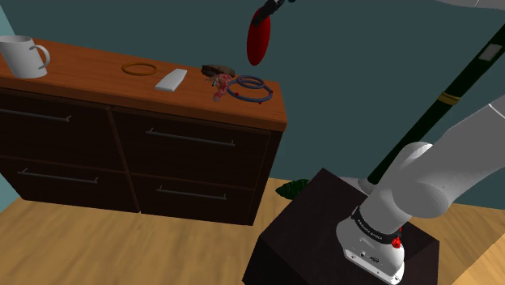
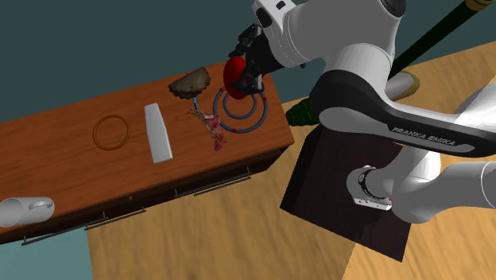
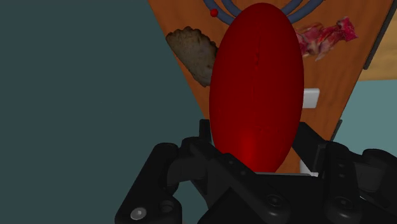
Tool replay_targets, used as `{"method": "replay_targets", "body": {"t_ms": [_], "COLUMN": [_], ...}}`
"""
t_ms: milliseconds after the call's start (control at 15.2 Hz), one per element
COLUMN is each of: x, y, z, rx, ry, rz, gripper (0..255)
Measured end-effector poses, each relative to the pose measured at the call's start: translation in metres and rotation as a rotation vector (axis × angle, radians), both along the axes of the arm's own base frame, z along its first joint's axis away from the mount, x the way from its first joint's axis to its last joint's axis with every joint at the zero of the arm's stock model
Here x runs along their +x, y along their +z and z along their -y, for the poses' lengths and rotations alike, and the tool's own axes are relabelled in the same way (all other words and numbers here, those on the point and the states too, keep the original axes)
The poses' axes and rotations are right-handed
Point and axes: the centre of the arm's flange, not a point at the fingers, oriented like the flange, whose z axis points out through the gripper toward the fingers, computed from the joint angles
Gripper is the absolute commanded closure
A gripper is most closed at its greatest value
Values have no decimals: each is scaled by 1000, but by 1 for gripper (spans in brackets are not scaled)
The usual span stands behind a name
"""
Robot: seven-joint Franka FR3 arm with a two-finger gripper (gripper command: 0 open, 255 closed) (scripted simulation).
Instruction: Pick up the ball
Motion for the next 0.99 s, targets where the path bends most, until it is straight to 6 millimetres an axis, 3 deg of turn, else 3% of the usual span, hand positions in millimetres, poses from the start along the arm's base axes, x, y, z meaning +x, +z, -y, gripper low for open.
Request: {"method": "replay_targets", "body": {"t_ms": [396,990], "x": [1,0], "y": [8,56], "z": [1,1], "rx": [0,0], "ry": [1,1], "rz": [-4,-5], "gripper": [255,255]}}
